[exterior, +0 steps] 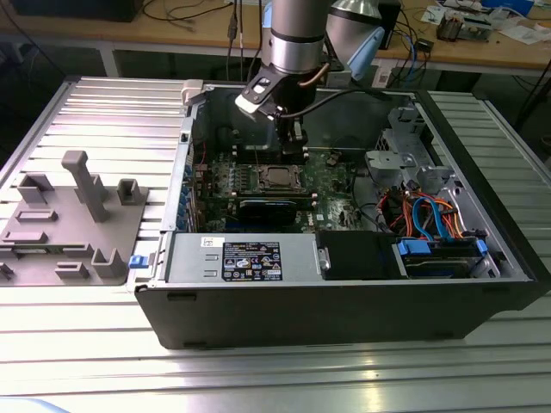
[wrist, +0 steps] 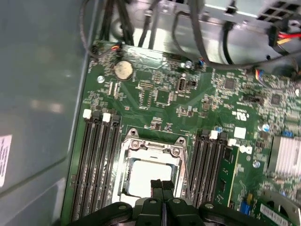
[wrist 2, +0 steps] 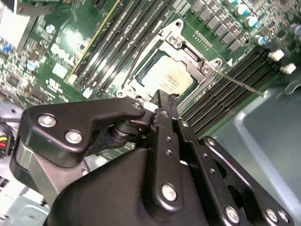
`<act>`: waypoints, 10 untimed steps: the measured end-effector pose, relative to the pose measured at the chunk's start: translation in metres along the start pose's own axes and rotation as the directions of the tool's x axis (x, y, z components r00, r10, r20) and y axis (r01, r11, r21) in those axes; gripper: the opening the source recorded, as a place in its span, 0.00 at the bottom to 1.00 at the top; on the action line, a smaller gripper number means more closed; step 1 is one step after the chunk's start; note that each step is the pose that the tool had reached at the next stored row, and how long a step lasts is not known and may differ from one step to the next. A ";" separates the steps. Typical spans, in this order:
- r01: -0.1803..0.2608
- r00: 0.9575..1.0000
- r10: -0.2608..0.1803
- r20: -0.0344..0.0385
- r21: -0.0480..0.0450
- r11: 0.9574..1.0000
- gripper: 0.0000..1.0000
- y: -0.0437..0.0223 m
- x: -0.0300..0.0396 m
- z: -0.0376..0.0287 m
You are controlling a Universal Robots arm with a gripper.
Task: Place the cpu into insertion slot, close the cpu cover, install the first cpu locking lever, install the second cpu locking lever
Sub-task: 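Install the first cpu locking lever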
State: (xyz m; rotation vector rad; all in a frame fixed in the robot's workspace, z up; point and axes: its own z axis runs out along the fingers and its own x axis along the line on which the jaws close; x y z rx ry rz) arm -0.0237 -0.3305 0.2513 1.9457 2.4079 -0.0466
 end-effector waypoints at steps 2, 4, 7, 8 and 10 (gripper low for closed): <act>0.035 0.999 -0.035 0.000 -0.002 0.999 0.11 0.0000 0.0000 0.0000; 0.064 0.998 -0.064 0.000 -0.003 0.998 0.11 0.0000 0.0000 0.0000; 0.090 0.996 -0.090 0.000 -0.005 0.996 0.11 0.0000 0.0000 0.0000; 0.099 0.995 -0.099 0.000 -0.005 0.995 0.11 0.0000 0.0000 0.0000; 0.134 0.991 -0.134 0.000 -0.007 0.991 0.11 0.0000 0.0000 0.0000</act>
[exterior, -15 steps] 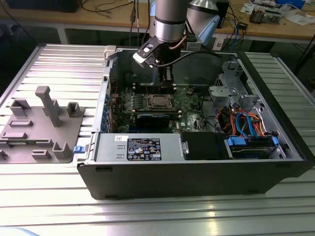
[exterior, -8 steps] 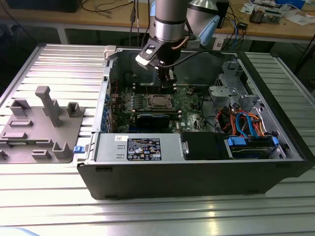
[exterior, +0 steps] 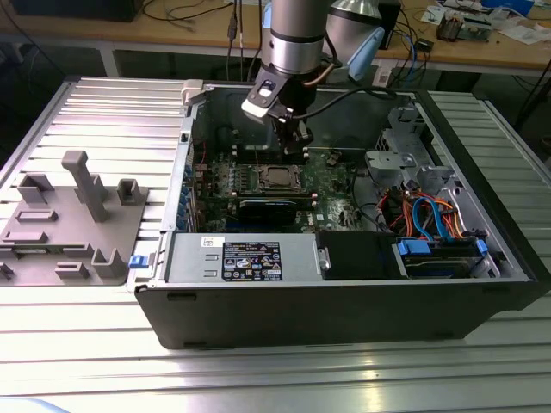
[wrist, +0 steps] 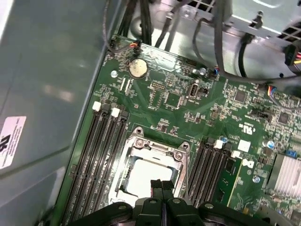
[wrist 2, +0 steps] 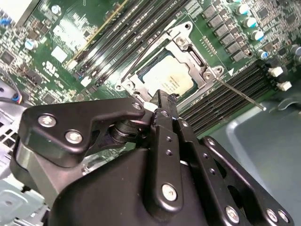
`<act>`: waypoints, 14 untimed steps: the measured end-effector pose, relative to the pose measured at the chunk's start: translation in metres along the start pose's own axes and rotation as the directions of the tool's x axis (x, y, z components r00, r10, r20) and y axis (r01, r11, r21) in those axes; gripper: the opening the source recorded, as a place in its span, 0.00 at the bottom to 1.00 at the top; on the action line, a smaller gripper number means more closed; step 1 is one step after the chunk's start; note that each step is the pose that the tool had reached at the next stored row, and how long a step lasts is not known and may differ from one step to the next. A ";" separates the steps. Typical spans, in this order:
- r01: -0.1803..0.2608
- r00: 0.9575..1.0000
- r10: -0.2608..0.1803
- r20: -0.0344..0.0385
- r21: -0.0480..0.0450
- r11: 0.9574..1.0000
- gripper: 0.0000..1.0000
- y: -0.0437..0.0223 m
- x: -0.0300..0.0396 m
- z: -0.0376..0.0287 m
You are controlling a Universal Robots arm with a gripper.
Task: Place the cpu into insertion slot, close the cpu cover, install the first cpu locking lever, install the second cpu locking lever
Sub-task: 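Install the first cpu locking lever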
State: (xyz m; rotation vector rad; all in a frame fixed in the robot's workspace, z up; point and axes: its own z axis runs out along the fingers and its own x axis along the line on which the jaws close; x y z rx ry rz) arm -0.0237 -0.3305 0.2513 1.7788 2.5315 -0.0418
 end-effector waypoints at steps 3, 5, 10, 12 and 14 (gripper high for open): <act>0.048 0.999 -0.048 0.000 -0.003 0.999 0.11 -0.0002 0.0001 0.0000; 0.083 0.997 -0.083 0.000 -0.004 0.997 0.11 -0.0002 0.0001 0.0000; 0.157 0.988 -0.157 0.000 -0.009 0.988 0.11 -0.0007 0.0002 -0.0001; 0.187 0.982 -0.187 0.000 -0.010 0.982 0.11 -0.0008 0.0001 0.0000; 0.217 0.976 -0.217 0.000 -0.012 0.976 0.11 -0.0008 0.0001 0.0000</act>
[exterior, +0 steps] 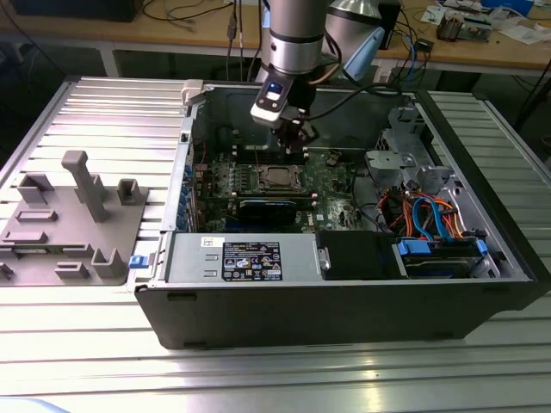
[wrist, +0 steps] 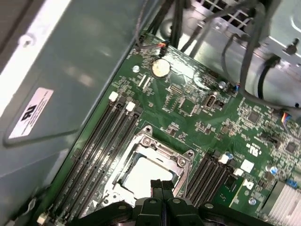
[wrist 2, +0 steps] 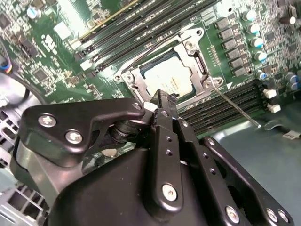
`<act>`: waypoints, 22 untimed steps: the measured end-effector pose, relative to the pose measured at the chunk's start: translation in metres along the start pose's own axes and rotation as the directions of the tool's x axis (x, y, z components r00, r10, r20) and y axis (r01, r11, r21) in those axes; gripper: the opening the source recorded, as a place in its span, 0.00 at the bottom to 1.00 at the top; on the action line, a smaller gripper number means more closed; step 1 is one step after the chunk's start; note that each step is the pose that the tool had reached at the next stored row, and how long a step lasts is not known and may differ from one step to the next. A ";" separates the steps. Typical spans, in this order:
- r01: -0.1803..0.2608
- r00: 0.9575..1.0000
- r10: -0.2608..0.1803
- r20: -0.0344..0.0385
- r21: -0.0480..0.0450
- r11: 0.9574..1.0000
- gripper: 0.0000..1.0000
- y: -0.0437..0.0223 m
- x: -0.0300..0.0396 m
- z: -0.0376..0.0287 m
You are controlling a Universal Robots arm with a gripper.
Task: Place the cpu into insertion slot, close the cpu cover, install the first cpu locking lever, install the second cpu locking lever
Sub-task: 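Install the first cpu locking lever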
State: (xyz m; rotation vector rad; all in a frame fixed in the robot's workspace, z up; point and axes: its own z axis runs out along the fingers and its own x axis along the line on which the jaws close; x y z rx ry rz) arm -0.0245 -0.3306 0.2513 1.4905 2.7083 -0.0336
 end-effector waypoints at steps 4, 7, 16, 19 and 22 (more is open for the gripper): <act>0.089 0.996 -0.089 0.000 -0.005 0.996 0.11 -0.0001 0.0000 0.0000; 0.143 0.990 -0.143 0.000 -0.008 0.990 0.11 -0.0003 0.0001 0.0000; 0.271 0.963 -0.271 0.001 -0.015 0.962 0.11 -0.0048 0.0020 -0.0001; 0.306 0.952 -0.306 0.001 -0.017 0.952 0.11 -0.0067 0.0023 -0.0001; 0.327 0.945 -0.327 0.001 -0.018 0.945 0.11 -0.0079 0.0029 -0.0002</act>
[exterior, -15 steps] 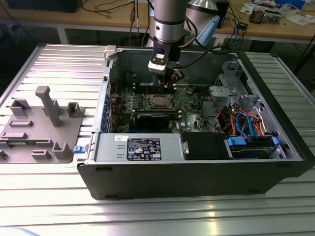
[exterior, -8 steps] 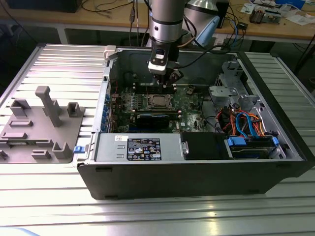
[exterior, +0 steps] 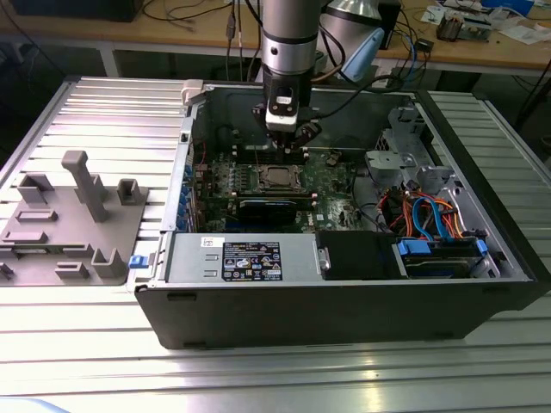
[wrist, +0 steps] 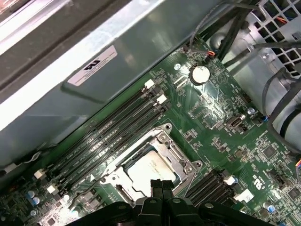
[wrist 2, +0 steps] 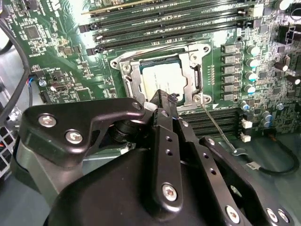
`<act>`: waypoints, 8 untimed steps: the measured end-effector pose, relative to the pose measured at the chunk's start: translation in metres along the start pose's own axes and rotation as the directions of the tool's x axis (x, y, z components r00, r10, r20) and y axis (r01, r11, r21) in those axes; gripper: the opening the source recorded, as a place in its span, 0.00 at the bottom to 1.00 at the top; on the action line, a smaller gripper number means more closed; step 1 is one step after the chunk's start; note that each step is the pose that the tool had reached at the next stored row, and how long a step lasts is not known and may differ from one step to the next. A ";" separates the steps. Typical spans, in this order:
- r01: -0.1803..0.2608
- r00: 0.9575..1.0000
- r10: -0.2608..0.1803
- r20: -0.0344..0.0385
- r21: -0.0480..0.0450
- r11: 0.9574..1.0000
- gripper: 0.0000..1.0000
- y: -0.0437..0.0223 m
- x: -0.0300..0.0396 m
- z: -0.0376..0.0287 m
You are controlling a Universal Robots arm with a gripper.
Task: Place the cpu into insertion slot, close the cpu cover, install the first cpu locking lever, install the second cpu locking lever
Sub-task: 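Install the first cpu locking lever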
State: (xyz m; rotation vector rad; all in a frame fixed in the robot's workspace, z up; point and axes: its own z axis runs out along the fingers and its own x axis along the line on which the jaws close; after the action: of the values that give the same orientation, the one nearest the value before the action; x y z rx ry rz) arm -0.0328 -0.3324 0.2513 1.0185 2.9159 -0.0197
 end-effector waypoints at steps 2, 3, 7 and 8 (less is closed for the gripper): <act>0.046 0.999 -0.046 0.000 -0.002 0.999 0.11 0.0000 0.0000 0.0000; 0.081 0.997 -0.081 0.000 -0.004 0.997 0.11 -0.0003 -0.0001 0.0000; 0.091 0.996 -0.091 -0.002 -0.005 0.996 0.11 -0.0002 -0.0005 -0.0013; 0.091 0.996 -0.091 -0.004 -0.003 0.996 0.11 0.0001 -0.0009 -0.0021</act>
State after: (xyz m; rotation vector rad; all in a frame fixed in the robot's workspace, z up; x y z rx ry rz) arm -0.0321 -0.3328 0.2535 0.8856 2.9625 -0.0174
